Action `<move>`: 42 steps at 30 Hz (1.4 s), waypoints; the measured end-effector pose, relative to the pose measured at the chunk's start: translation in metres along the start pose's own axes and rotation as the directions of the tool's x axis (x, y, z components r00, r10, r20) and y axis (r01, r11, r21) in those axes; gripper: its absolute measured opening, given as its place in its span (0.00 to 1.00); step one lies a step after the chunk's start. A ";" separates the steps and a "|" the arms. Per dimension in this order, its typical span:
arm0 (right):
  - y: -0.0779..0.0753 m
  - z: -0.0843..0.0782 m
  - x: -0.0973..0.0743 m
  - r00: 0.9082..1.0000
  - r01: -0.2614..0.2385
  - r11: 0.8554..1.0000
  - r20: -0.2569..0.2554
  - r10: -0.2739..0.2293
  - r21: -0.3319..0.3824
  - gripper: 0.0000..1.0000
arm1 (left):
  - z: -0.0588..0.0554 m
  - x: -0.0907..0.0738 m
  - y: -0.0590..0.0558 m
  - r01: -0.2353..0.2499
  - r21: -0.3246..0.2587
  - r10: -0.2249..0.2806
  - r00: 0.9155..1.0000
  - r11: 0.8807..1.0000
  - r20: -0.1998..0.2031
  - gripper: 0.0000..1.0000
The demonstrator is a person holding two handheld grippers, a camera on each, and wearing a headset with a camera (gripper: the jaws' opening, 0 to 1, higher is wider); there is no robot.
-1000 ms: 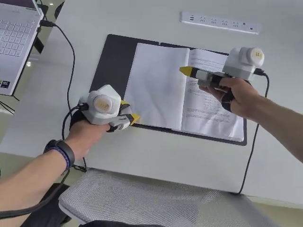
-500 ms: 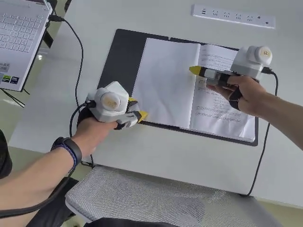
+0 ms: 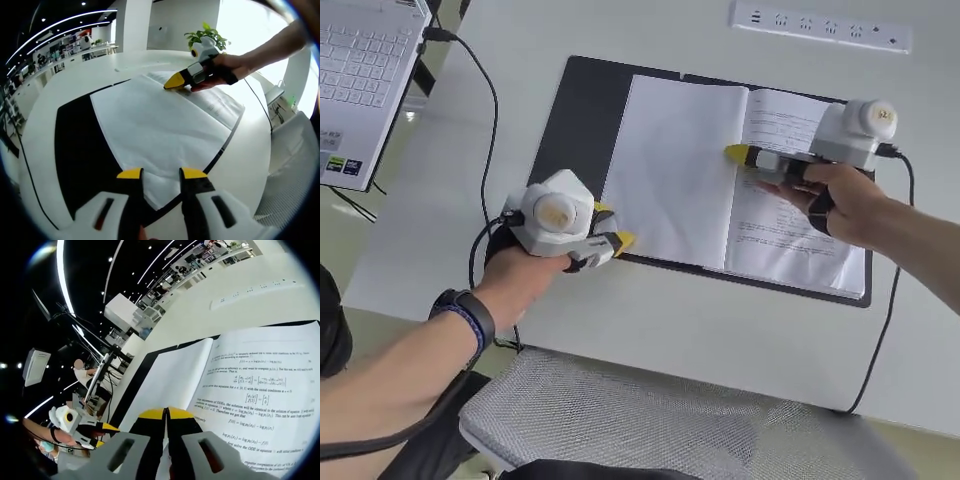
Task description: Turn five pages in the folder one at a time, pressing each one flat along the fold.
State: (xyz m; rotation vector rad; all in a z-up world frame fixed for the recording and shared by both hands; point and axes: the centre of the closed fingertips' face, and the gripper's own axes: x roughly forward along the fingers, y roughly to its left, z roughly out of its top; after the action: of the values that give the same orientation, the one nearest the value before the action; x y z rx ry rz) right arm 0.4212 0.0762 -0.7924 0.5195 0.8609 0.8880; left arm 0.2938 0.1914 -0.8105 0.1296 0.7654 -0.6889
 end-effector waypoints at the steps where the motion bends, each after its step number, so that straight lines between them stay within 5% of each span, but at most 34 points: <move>1: -0.001 0.001 0.000 1.000 -0.001 1.000 0.002 0.001 0.001 0.00 | 0.000 0.000 -0.001 -0.001 -0.001 0.001 1.000 1.000 0.001 0.27; 15: -0.023 0.025 0.014 0.997 -0.002 0.998 0.082 -0.004 0.069 0.00 | 0.004 -0.005 -0.006 0.005 -0.016 -0.005 1.000 1.000 0.006 0.28; 30: -0.050 0.065 0.029 0.987 0.050 0.992 0.146 -0.067 0.114 0.00 | 0.007 -0.008 -0.007 0.011 -0.015 -0.011 1.000 1.000 0.002 0.27; 42: -0.071 0.098 0.038 0.967 0.081 0.971 0.217 -0.132 0.227 0.00 | 0.006 -0.007 -0.005 0.013 -0.035 -0.013 1.000 0.999 0.005 0.26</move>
State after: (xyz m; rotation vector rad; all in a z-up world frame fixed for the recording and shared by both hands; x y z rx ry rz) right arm 0.5472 0.0641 -0.8031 0.7441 0.7683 0.6230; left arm 0.2909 0.1888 -0.8005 0.0915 0.7742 -0.6878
